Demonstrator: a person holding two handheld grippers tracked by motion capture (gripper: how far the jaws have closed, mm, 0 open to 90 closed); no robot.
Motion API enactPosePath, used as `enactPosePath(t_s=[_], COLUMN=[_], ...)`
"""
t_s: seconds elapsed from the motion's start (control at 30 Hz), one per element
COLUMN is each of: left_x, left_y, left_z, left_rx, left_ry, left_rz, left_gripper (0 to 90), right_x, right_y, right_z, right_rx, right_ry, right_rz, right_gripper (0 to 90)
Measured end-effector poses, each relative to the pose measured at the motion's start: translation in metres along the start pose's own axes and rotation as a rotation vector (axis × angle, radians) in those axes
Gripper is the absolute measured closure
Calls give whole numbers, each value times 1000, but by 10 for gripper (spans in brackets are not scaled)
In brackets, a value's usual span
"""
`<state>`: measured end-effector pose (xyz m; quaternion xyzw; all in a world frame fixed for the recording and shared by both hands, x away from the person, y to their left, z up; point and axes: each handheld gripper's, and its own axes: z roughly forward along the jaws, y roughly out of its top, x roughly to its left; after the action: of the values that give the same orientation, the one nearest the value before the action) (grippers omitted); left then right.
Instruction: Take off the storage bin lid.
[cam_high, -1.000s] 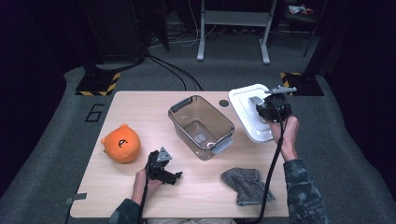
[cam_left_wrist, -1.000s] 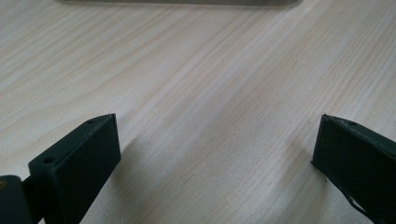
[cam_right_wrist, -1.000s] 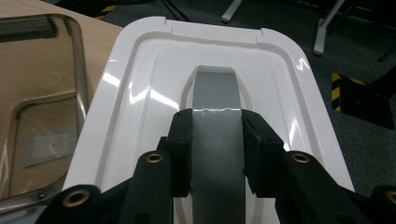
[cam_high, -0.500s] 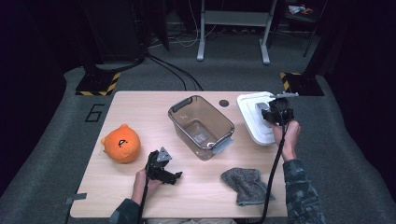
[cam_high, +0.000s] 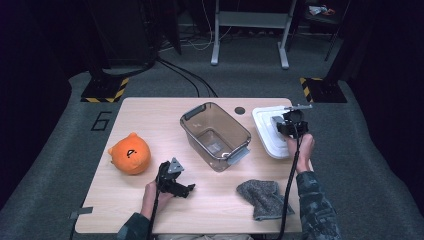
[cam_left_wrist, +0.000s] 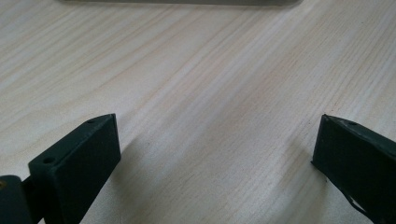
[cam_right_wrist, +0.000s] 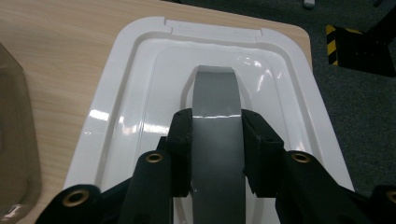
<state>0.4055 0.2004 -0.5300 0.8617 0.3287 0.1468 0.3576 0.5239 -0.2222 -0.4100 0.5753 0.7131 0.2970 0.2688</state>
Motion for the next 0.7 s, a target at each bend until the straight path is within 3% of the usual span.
enactPosePath(t_s=[0.7], left_x=[0], left_y=[0], left_z=[0], left_rx=[4], left_ry=[-2], left_rz=[1], left_gripper=[4], right_x=[15], right_y=[-20], right_z=[51], right_rx=[76], right_ry=[-10], right_rz=[28], right_gripper=[660])
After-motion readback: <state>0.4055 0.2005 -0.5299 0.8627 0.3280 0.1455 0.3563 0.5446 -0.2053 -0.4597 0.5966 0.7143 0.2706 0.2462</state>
